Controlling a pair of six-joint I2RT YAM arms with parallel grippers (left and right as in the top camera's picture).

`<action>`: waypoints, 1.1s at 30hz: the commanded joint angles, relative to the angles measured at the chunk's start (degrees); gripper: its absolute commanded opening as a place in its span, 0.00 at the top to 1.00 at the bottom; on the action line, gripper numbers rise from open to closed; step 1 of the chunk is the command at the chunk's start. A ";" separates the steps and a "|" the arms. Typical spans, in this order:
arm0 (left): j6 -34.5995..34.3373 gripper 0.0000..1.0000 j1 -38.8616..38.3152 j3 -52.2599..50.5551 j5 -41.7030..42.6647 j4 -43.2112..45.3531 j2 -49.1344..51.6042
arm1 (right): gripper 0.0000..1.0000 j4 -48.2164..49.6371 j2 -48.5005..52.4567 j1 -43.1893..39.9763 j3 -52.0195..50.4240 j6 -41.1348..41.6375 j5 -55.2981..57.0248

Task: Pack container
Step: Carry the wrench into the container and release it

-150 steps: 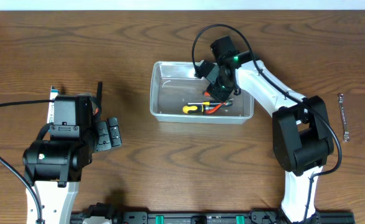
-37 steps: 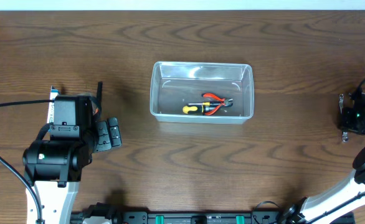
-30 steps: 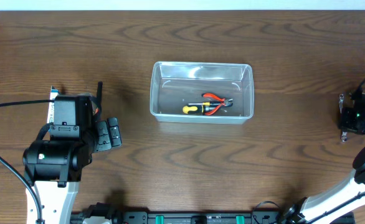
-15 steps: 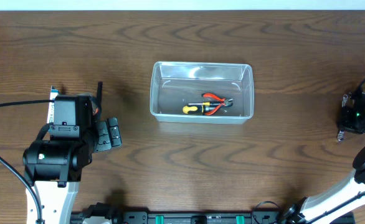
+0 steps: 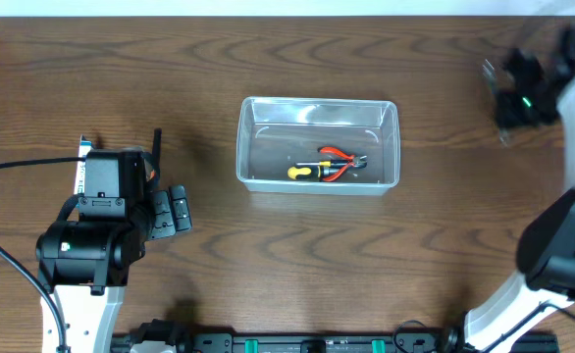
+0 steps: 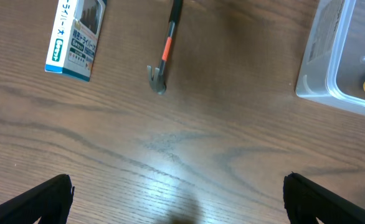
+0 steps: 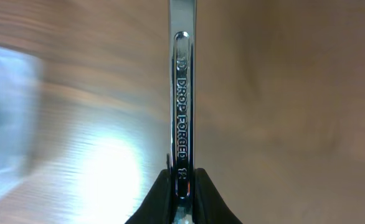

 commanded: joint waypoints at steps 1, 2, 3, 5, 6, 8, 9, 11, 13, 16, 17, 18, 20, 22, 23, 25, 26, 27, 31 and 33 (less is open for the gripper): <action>-0.94 0.02 -0.13 1.07 -0.15 -0.11 -0.02 | 0.99 -2.43 -2.93 10.47 4.13 -9.35 -1.86; -0.94 0.02 -0.13 1.07 -0.15 -0.11 -0.02 | 0.99 -2.62 -2.93 14.01 4.09 -12.28 -1.84; -0.94 0.02 -0.13 1.07 -0.15 -0.13 -0.02 | 0.99 -2.71 -2.86 16.50 3.91 -14.45 -1.81; -0.94 0.02 -0.13 1.07 -0.15 -0.15 -0.02 | 0.99 -2.62 -2.45 22.40 3.06 -20.24 -1.40; -0.94 0.02 -0.13 1.07 -0.15 -0.15 -0.02 | 0.99 -2.49 -2.08 25.22 2.58 -23.28 -0.90; -0.94 0.02 -0.13 1.07 -0.15 -0.24 -0.02 | 0.99 -2.54 -0.46 30.21 2.10 -29.05 0.28; -0.94 0.02 -0.13 1.07 -0.15 -0.31 -0.02 | 0.99 -2.51 0.39 31.78 2.08 -30.36 0.50; -0.94 0.02 -0.13 1.07 -0.15 -0.42 -0.02 | 0.99 -2.36 2.56 34.12 2.08 -32.26 0.55; -0.94 0.02 -0.13 1.07 -0.15 -0.61 -0.02 | 0.99 -1.86 5.29 35.41 2.08 -32.28 0.50; -0.94 0.02 -0.13 1.07 -0.15 -0.85 -0.02 | 0.99 -1.25 9.27 35.76 2.08 -32.22 0.46; -0.94 0.02 -0.13 1.07 -0.15 -0.92 -0.02 | 0.99 -1.20 10.75 35.76 2.08 -32.22 0.46; -0.94 0.02 -0.13 1.07 -0.15 -0.96 -0.02 | 0.99 -1.20 12.04 35.67 2.08 -32.04 0.48; -0.94 0.02 -0.13 1.07 -0.15 -0.98 -0.02 | 0.99 -1.25 14.51 35.52 2.08 -32.02 0.44; -0.94 0.02 -0.13 1.07 -0.15 -0.98 -0.02 | 0.98 -1.22 16.28 35.39 2.08 -32.00 -0.09; -0.94 0.02 -0.13 1.07 -0.15 -0.98 -0.02 | 0.97 -1.22 17.22 35.30 2.08 -32.00 -0.39; -0.94 0.02 -0.13 1.07 -0.15 -0.98 -0.02 | 0.93 -1.22 18.36 35.30 2.08 -31.78 -0.85; -0.94 0.02 -0.13 1.07 -0.15 -0.98 -0.02 | 0.91 -1.14 18.95 35.30 2.08 -31.56 -1.11; -0.94 0.02 -0.13 1.07 -0.15 -0.98 -0.02 | 0.89 -1.09 19.15 35.30 2.08 -31.50 -1.49; -0.94 0.02 -0.13 1.07 -0.15 -0.98 -0.02 | 0.74 -0.52 19.32 35.30 2.08 -30.93 -1.75; -0.92 0.02 -0.13 1.07 -0.15 -0.98 -0.02 | 0.60 -0.35 19.30 35.26 2.21 -30.86 -1.68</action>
